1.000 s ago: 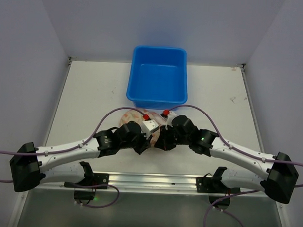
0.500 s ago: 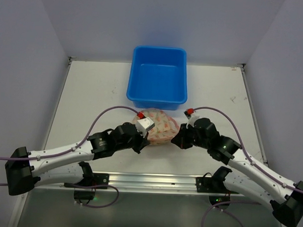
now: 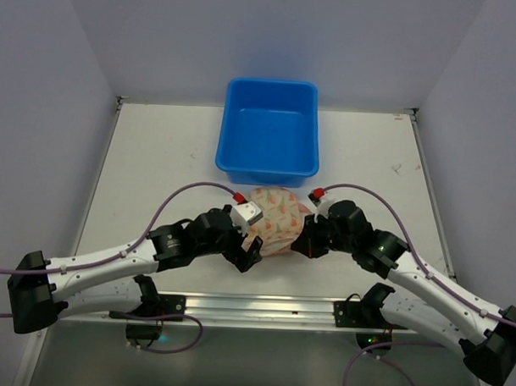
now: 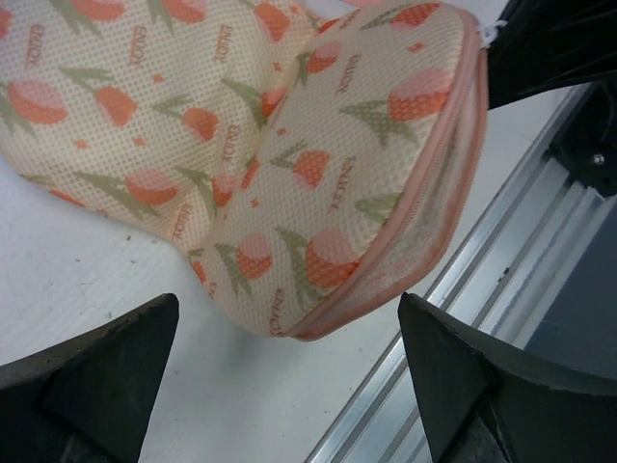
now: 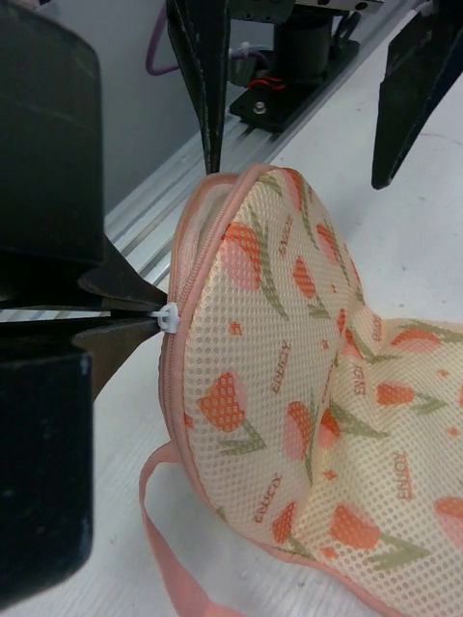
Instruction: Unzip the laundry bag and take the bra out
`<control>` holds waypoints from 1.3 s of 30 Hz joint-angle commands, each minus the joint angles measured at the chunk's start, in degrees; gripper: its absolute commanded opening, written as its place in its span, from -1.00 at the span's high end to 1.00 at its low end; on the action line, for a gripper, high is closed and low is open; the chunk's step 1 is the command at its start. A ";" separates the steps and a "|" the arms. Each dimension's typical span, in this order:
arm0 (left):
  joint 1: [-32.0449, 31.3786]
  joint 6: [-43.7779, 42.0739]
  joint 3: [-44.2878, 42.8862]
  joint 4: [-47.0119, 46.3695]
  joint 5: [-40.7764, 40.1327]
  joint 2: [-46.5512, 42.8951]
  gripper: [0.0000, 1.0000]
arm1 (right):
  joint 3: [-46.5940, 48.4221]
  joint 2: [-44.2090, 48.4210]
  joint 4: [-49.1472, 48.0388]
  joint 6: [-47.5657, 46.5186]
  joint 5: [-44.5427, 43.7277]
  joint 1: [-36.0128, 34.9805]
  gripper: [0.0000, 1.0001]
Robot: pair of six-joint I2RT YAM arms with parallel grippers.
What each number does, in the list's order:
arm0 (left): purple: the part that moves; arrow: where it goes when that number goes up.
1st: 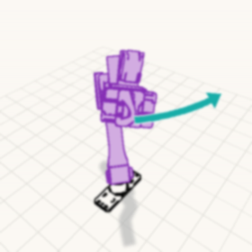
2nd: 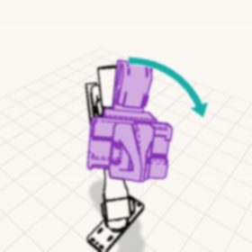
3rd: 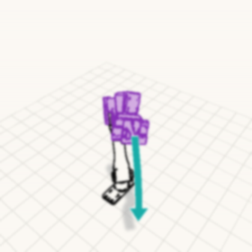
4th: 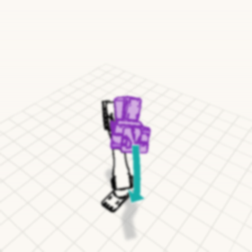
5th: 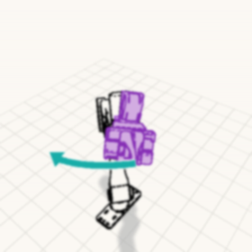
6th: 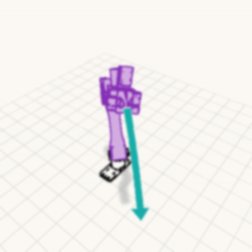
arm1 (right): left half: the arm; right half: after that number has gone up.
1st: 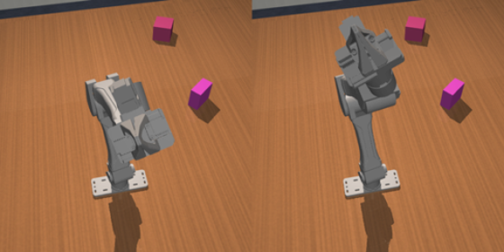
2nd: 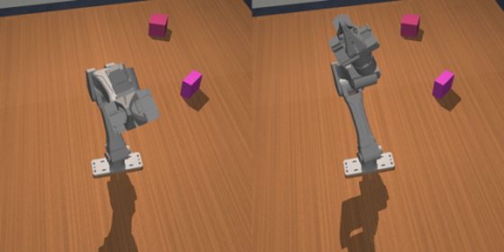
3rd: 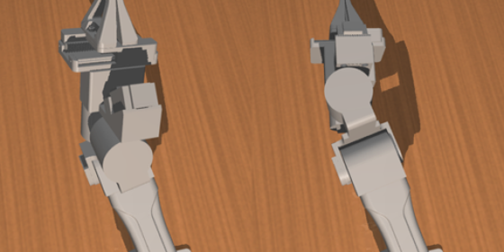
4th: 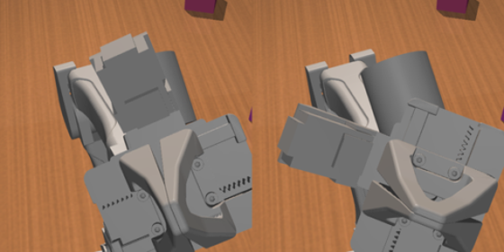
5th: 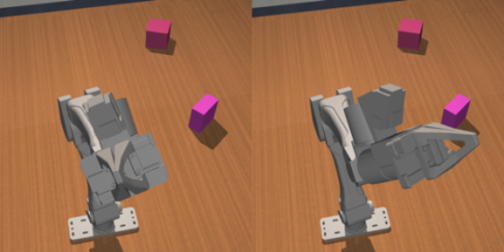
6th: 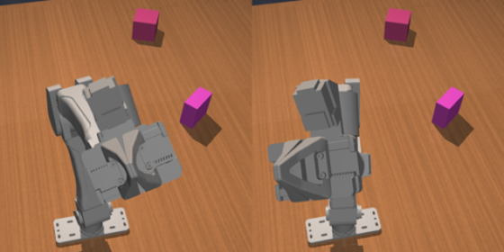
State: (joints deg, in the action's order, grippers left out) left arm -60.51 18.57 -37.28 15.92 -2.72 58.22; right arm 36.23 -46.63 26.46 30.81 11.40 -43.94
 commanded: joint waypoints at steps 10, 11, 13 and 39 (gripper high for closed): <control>-1.71 -8.28 -8.95 -6.25 11.34 6.81 -1.00 | 6.22 -6.72 -5.27 -0.75 3.81 -5.54 1.00; -2.24 -8.98 -9.39 -6.52 11.16 7.69 -1.00 | 6.40 -7.33 -5.45 -0.66 3.81 -5.71 1.00; -2.33 -9.43 -10.36 -7.22 10.02 9.72 -1.00 | 6.49 -7.59 -5.71 -0.66 3.81 -5.98 1.00; -2.42 -5.38 -3.42 -0.54 -5.28 2.96 0.85 | 1.47 8.31 7.03 -3.21 -3.84 1.85 1.00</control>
State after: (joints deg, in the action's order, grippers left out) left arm -63.88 12.08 -43.03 8.67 0.16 62.76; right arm 36.80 -39.77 27.94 30.13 10.11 -43.40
